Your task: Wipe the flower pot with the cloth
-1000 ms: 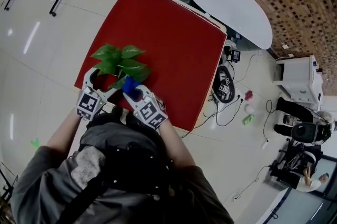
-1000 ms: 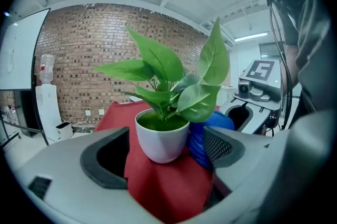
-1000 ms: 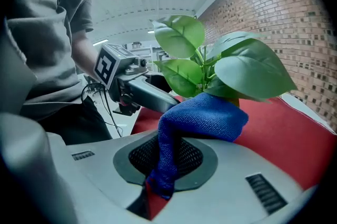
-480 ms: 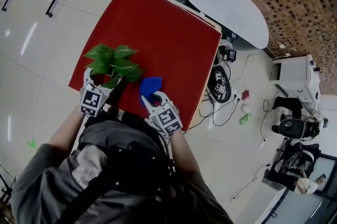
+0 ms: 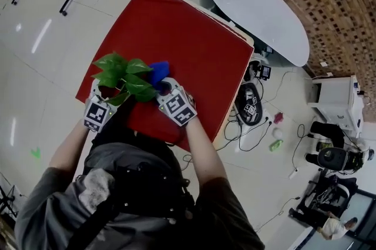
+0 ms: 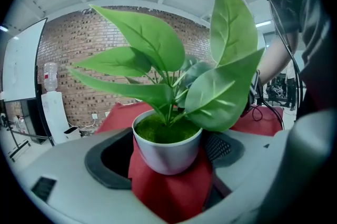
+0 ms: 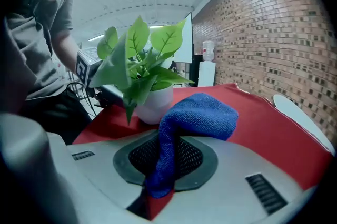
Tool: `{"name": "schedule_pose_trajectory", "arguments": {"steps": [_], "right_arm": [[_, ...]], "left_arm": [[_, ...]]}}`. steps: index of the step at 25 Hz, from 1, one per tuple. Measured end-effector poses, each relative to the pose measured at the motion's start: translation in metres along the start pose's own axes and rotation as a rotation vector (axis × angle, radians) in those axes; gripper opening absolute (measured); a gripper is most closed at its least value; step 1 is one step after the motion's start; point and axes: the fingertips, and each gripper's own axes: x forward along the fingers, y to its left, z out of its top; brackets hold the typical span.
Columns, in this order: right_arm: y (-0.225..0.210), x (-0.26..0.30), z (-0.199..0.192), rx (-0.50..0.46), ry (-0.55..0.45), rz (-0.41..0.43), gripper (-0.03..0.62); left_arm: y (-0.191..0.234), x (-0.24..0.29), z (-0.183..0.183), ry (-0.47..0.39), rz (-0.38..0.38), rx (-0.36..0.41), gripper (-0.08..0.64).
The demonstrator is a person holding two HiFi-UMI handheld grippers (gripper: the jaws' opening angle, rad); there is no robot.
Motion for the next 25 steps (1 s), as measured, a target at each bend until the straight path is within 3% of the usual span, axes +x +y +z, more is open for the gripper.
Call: {"name": "schedule_pose_trajectory", "arguments": {"steps": [6, 14, 25], "right_arm": [[-0.014, 0.031, 0.022, -0.183, 0.02, -0.018, 0.078], [-0.001, 0.041, 0.031, -0.244, 0.068, -0.015, 0.078], [0.027, 0.025, 0.029, -0.145, 0.064, -0.071, 0.078]], "left_arm": [[0.009, 0.001, -0.002, -0.004, -0.091, 0.014, 0.443], [0.013, 0.003, 0.002, -0.027, -0.183, 0.009, 0.443], [0.014, 0.004, 0.004, -0.035, -0.297, 0.036, 0.443]]}}
